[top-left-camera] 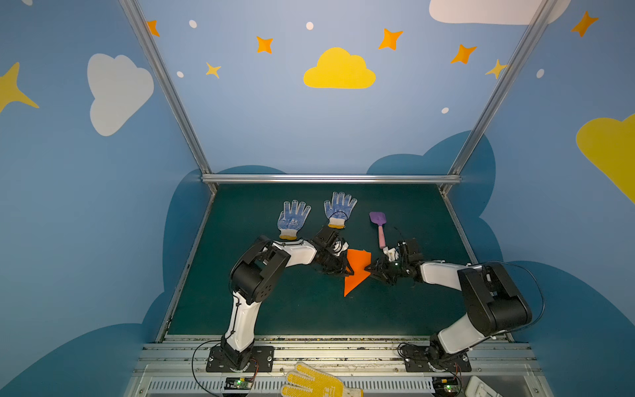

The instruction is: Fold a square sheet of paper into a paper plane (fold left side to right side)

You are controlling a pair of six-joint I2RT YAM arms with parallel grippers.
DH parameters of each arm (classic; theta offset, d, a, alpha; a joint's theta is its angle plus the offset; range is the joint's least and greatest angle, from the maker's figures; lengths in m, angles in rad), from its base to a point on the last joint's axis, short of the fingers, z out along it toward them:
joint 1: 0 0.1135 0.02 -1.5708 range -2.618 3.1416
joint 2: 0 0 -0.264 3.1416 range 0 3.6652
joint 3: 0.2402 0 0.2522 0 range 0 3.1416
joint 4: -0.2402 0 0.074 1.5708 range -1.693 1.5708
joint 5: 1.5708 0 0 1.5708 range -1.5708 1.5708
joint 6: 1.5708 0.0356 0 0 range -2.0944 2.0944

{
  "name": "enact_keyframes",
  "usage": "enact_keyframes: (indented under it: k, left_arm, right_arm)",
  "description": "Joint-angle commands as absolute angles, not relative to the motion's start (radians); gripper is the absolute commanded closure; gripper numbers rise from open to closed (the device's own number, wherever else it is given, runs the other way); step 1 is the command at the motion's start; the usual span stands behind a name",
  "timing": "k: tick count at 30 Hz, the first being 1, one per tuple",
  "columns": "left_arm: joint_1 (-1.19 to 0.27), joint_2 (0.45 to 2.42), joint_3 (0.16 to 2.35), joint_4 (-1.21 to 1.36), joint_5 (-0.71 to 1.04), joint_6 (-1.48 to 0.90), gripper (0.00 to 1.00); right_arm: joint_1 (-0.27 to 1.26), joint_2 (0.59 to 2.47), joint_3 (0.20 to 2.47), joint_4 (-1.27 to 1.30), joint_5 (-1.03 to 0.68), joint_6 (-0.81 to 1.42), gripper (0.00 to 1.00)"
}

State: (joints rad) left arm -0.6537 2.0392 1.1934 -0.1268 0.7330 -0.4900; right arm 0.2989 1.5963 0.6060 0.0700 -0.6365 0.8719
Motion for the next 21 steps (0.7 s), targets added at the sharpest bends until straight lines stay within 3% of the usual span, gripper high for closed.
enact_keyframes:
  k: [1, 3, 4, 14, 21]
  left_arm:
    - [-0.644, 2.045, 1.180, -0.157, 0.715, -0.466, 0.73]
    - [-0.641, 2.032, 1.188, -0.178, 0.708, -0.447, 0.71]
    - [-0.641, 2.022, 1.192, -0.189, 0.703, -0.438, 0.69]
    - [-0.666, 1.823, 1.087, -0.165, 0.590, -0.422, 0.52]
    - [-0.768, 1.629, 0.922, -0.106, 0.336, -0.405, 0.47]
  right_arm:
    - [0.305, 1.612, 0.625, 0.074, -0.618, 0.876, 0.80]
    - [0.305, 1.612, 0.626, 0.066, -0.610, 0.877, 0.97]
    - [0.305, 1.608, 0.626, 0.063, -0.608, 0.877, 1.00]
    - [0.356, 1.416, 0.624, -0.084, -0.504, 0.906, 1.00]
    - [0.438, 1.299, 0.653, -0.228, -0.377, 0.936, 1.00]
